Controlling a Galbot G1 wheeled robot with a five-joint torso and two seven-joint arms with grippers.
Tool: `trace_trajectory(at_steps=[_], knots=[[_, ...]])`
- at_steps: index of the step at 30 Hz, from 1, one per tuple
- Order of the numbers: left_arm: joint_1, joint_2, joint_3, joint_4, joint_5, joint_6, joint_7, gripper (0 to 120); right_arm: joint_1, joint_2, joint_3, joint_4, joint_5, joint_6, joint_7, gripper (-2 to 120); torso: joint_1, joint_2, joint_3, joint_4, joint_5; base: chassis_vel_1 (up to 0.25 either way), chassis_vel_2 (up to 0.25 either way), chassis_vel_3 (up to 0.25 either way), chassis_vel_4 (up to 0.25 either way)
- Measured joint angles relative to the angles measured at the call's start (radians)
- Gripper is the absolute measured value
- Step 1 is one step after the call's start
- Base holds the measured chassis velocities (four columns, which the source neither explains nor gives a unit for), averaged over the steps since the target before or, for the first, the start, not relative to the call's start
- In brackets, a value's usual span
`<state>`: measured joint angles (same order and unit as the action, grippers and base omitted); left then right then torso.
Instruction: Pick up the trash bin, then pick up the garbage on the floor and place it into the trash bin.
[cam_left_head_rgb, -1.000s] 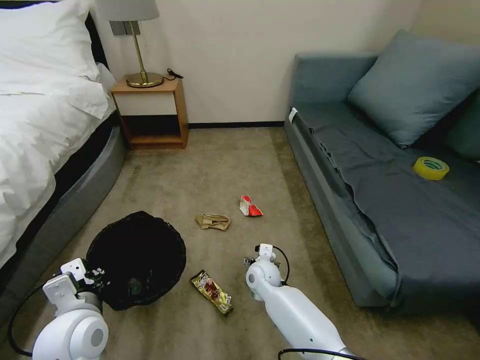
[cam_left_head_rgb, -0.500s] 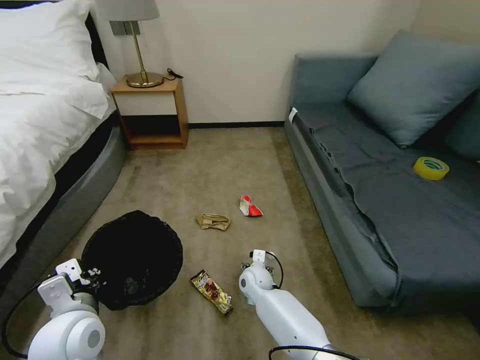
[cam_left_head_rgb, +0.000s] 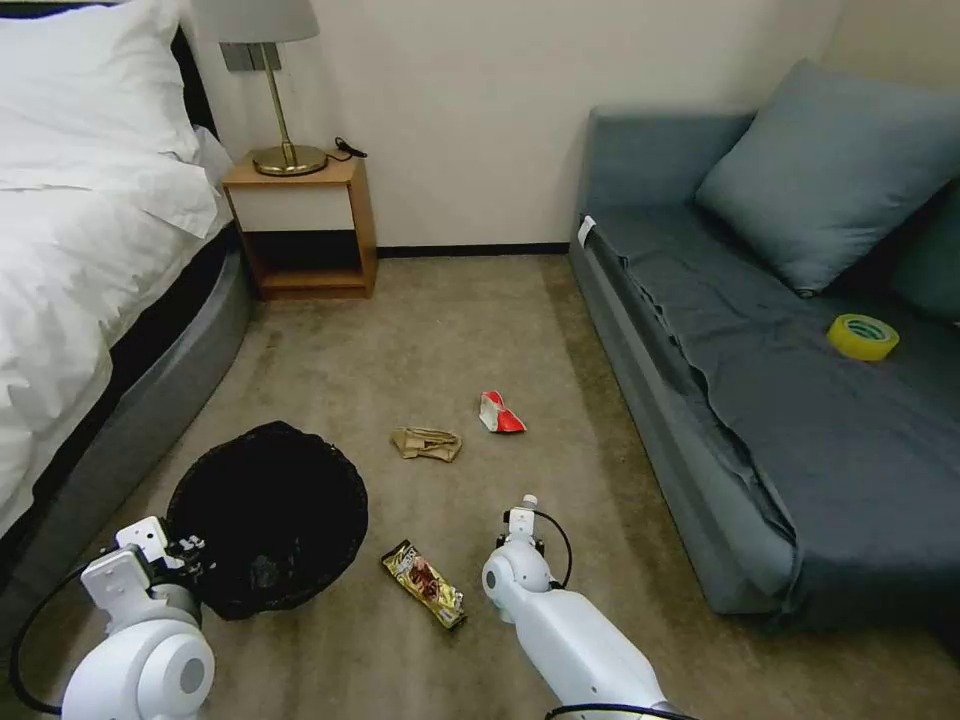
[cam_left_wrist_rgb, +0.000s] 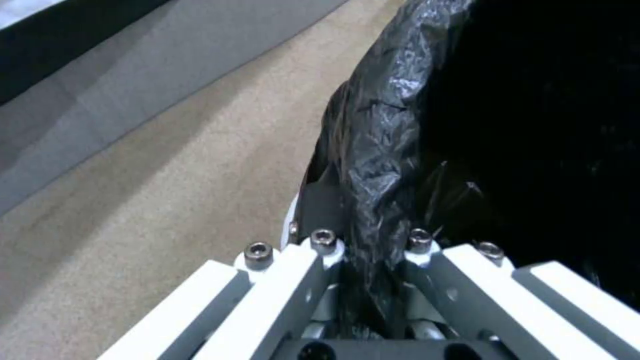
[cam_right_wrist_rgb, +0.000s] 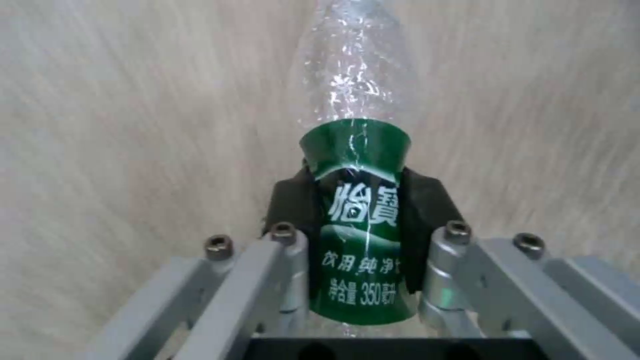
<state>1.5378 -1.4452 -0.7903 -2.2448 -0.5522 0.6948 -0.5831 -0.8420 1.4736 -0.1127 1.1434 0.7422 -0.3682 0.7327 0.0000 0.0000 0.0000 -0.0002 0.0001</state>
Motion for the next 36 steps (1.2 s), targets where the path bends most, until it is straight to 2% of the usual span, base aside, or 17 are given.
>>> trace_trajectory(at_steps=[1, 2, 6, 7, 11, 12, 16, 23, 31, 36], knots=[[0.0, 0.0, 0.001, 0.0, 0.0, 0.0, 0.0, 3, -0.006, -0.026, -0.004, 0.064, 0.014, -0.005, 0.003, 17, 0.0, 0.0, 0.0, 0.0, 0.0002, 0.0, 0.0, 0.0, 0.0], [0.0, 0.0, 0.001, 0.0, 0.0, 0.0, 0.0, 3, -0.006, -0.026, -0.004, 0.064, 0.014, -0.005, 0.003, 17, 0.0, 0.0, 0.0, 0.0, 0.0002, 0.0, 0.0, 0.0, 0.0], [0.0, -0.001, 0.013, 0.0, 0.0, 0.0, 0.0, 3, -0.018, -0.121, -0.03, 0.355, 0.106, -0.036, 0.029, 17, 0.0, 0.0, 0.0, -0.0001, 0.0, 0.0, 0.0, 0.0, 0.0], [0.0, -0.001, 0.013, 0.0, 0.0, 0.0, 0.0, 3, -0.018, -0.121, -0.03, 0.355, 0.106, -0.036, 0.029, 17, 0.0, 0.0, 0.0, -0.0001, 0.0, 0.0, 0.0, 0.0, 0.0], [0.002, -0.007, 0.035, 0.0, 0.0, 0.0, -0.002, 3, 0.033, -0.17, -0.097, 0.666, 0.287, -0.05, 0.081, 17, 0.0, 0.0, 0.0, 0.0001, -0.0001, 0.0, 0.0, 0.0, 0.0], [0.002, -0.007, 0.035, 0.0, 0.0, 0.0, -0.002, 3, 0.033, -0.17, -0.097, 0.666, 0.287, -0.05, 0.081, 17, 0.0, 0.0, 0.0, 0.0001, -0.0001, 0.0, 0.0, 0.0, 0.0], [0.004, -0.014, 0.052, 0.0, 0.003, 0.0, -0.005, 3, 0.122, -0.163, -0.201, 0.807, 0.475, -0.021, 0.092, 17, 0.0, 0.0, 0.0, 0.0002, 0.0, 0.0, 0.0, 0.0, 0.0], [0.005, -0.028, 0.063, 0.0, 0.015, 0.0, -0.006, 3, 0.187, -0.121, -0.344, 0.82, 0.536, -0.005, 0.09, 17, 0.0, 0.0, 0.0, 0.0003, -0.0002, 0.0, 0.0, 0.0, 0.0], [0.003, -0.041, 0.067, -0.006, 0.016, -0.001, -0.007, 3, 0.202, -0.089, -0.511, 0.696, 0.452, 0.015, 0.068, 17, 0.0, 0.0, 0.0, 0.0003, -0.0001, 0.0, 0.0, 0.0, 0.0], [0.003, -0.046, 0.075, -0.007, 0.019, -0.002, -0.007, 3, 0.204, -0.073, -0.549, 0.652, 0.42, 0.032, 0.06, 19, 0.0, 0.0, 0.0, 0.0002, -0.0002, 0.0, 0.0, 0.0, 0.0]])
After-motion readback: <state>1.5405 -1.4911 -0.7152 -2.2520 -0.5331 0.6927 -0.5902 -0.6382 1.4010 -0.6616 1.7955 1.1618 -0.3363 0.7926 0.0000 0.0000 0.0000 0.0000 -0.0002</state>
